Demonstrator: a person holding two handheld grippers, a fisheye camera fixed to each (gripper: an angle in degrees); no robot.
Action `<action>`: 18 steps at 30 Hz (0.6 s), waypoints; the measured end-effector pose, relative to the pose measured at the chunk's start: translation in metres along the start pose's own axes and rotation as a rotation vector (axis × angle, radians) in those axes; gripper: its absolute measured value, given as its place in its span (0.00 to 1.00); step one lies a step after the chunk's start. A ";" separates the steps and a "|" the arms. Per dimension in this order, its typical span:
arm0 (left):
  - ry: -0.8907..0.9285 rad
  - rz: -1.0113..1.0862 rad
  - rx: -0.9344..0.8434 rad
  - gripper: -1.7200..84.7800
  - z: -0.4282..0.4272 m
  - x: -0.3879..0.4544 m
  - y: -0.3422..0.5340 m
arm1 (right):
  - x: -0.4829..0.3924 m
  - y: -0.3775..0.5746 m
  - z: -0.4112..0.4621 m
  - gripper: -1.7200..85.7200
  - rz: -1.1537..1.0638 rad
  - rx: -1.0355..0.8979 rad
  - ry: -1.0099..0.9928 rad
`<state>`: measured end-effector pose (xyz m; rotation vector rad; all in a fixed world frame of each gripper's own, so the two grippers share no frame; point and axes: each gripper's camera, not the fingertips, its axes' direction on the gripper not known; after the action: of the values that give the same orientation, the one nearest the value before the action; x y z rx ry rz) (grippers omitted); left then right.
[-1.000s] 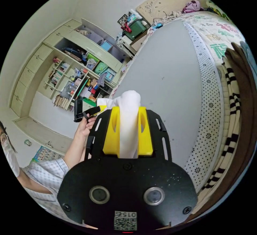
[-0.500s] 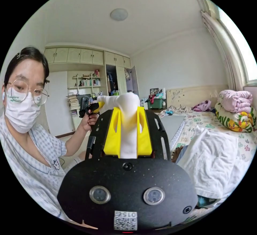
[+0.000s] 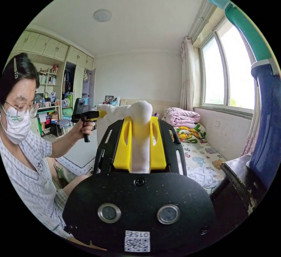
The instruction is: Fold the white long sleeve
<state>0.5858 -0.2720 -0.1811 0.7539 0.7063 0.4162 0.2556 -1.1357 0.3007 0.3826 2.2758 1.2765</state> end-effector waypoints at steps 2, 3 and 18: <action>0.018 -0.006 -0.017 0.09 0.043 -0.011 0.007 | 0.004 0.004 0.003 0.12 -0.023 -0.016 0.044; 0.031 -0.009 -0.026 0.09 0.069 -0.019 0.013 | 0.006 0.005 0.005 0.12 -0.030 -0.022 0.056; 0.030 -0.143 -0.159 0.09 0.266 -0.151 0.083 | 0.029 0.028 0.149 0.13 0.009 -0.230 0.193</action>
<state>0.6619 -0.4295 0.0832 0.5442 0.7412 0.3495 0.3134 -1.0016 0.2512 0.1950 2.2487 1.6209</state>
